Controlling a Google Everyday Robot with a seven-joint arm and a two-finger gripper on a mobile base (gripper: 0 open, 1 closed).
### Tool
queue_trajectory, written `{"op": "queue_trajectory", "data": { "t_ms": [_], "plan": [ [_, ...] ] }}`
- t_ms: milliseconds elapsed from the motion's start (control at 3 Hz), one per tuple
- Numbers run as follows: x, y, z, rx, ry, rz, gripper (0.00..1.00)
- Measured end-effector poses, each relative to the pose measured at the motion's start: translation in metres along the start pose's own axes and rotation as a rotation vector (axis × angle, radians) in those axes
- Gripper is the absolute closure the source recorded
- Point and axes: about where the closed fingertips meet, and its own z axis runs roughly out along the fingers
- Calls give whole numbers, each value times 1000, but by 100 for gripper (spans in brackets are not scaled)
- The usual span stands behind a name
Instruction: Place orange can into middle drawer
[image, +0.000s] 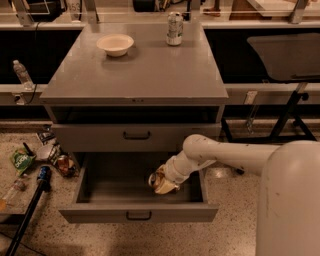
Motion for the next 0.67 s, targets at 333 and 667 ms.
{"op": "queue_trajectory", "data": {
  "t_ms": [333, 667],
  "plan": [
    [10, -10, 34, 1, 37, -17, 82],
    [17, -16, 52, 5, 65, -4, 59]
  ]
}}
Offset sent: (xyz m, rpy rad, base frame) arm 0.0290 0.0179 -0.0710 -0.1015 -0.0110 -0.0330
